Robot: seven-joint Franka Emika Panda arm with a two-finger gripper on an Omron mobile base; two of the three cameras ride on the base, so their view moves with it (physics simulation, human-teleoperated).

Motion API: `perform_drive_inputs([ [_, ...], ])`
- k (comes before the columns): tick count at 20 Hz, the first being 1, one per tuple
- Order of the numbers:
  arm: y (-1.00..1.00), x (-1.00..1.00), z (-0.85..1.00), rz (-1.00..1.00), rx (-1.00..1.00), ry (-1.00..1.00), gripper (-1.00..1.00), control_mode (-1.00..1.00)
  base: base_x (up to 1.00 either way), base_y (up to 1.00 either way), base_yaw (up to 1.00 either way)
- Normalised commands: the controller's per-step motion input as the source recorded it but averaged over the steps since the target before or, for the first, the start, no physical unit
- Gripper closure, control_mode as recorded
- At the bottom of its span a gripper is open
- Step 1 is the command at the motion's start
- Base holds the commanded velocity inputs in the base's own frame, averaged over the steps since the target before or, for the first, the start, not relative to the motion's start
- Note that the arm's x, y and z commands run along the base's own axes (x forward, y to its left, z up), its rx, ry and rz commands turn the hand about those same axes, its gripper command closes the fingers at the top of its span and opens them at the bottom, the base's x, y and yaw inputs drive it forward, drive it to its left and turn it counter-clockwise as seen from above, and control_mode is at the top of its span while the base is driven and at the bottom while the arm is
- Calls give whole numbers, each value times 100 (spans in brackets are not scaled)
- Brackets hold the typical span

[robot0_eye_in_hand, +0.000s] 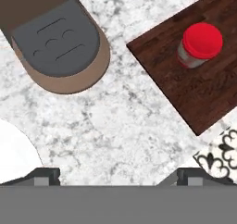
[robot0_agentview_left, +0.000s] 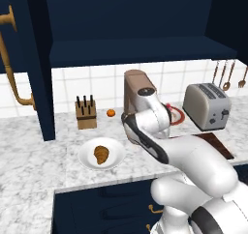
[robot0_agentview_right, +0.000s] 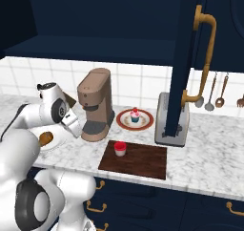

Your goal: From the different types of pastries on the counter, select a croissant and place it on the cutting board. Then retrieve a jar of jam from the cabinet and place it alongside the croissant on the cutting board.

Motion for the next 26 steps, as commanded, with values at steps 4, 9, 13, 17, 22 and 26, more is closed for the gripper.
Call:
perform_drive_inputs([
  [4,86,0,12,37,9,4,-100,-100,0,0,0],
  [9,59,1,0,45,10,2,-100,-100,0,0,0],
  [13,69,4,0,41,13,6,-100,-100,0,0,0],
  [17,73,10,0,28,6,5,-100,-100,0,0,0],
  [22,36,34,0,16,0,6,-100,-100,0,0,0],
  [26,11,13,0,2,0,13,-100,-100,0,0,0],
])
